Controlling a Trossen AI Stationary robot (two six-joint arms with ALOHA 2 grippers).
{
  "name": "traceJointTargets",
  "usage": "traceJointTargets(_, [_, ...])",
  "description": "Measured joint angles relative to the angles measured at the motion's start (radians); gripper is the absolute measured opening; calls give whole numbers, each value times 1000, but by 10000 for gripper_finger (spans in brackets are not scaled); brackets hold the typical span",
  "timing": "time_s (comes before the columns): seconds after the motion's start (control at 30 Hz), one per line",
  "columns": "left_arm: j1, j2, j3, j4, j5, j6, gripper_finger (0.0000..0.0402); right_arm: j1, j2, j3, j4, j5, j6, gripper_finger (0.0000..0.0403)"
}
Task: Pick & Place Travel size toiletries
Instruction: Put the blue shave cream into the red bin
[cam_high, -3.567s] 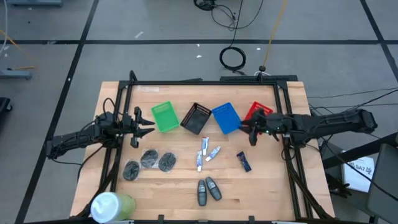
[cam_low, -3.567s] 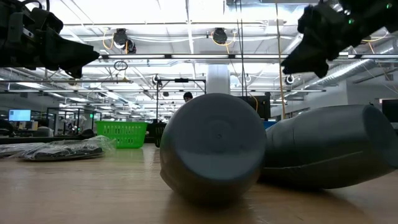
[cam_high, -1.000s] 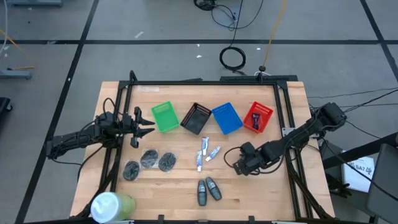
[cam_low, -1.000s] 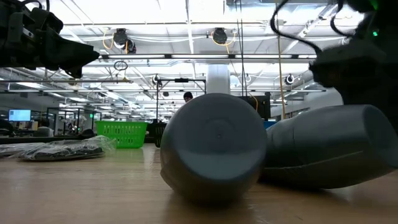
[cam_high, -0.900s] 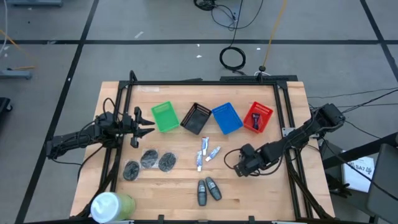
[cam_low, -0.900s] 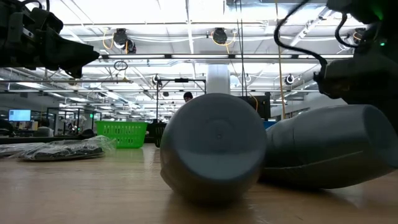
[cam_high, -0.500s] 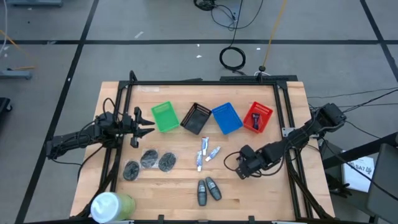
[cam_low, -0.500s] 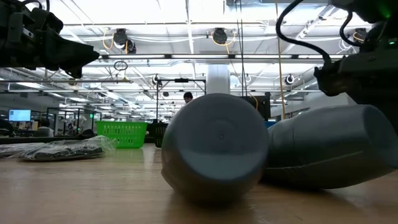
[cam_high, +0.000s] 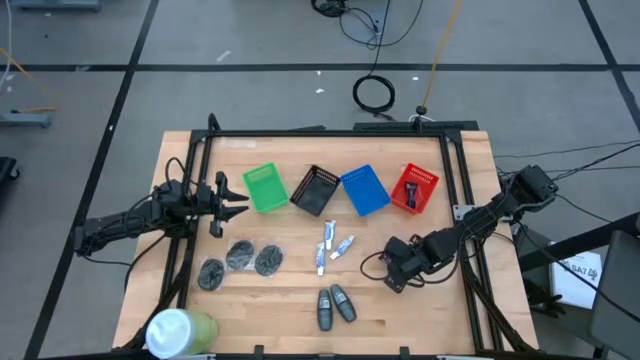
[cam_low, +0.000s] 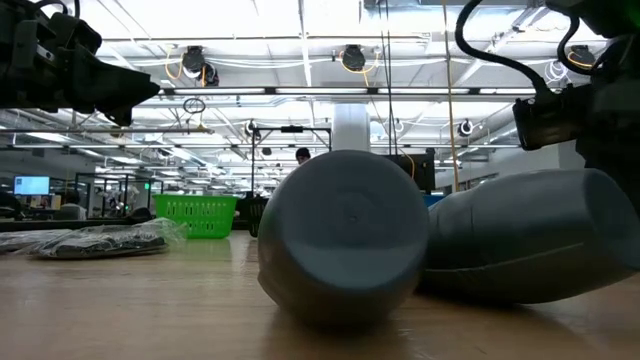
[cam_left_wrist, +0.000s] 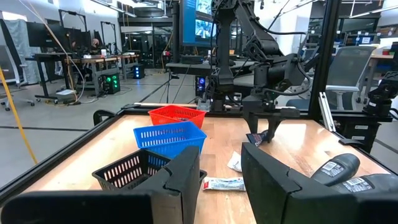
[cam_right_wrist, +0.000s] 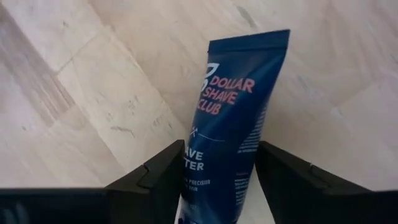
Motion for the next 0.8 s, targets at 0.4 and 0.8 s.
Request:
traceJointTargets(0.4, [0, 0, 0, 0, 0, 0, 115, -5, -42, 0, 85, 40, -156, 99])
traceJointTargets(0.8, [0, 0, 0, 0, 0, 0, 115, -16, -353, -1, 201, 184, -316, 39])
